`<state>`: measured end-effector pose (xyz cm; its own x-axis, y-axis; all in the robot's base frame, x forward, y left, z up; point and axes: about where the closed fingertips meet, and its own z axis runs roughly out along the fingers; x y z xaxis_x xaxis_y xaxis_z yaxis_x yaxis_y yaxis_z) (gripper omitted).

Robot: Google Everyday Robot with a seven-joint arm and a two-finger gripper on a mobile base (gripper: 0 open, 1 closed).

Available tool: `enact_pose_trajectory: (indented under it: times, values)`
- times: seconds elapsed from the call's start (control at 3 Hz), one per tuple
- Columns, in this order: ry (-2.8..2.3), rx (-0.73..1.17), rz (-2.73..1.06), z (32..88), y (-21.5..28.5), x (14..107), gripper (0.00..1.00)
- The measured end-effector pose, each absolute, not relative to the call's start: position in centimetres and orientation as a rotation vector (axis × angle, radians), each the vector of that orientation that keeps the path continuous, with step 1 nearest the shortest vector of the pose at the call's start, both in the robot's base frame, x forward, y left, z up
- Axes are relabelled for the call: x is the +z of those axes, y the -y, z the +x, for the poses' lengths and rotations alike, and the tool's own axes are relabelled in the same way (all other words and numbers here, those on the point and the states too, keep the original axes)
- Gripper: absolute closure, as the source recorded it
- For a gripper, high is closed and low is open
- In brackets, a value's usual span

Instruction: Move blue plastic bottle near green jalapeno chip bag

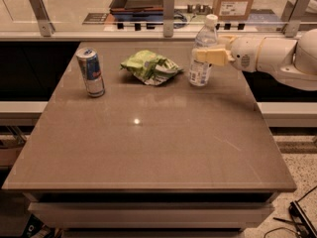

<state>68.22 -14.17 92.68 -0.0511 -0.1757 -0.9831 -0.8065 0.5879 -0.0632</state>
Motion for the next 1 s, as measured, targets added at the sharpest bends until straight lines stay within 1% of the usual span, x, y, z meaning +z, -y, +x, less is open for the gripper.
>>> enact_pose_trajectory:
  times: [0.33, 0.67, 1.0]
  values:
    - [-1.568, 0.634, -0.855, 68.25, 13.88, 92.68, 0.12]
    - [-1.567, 0.637, -0.858, 68.27, 13.6, 92.67, 0.0]
    - [-1.567, 0.638, -0.858, 68.27, 13.58, 92.67, 0.0]
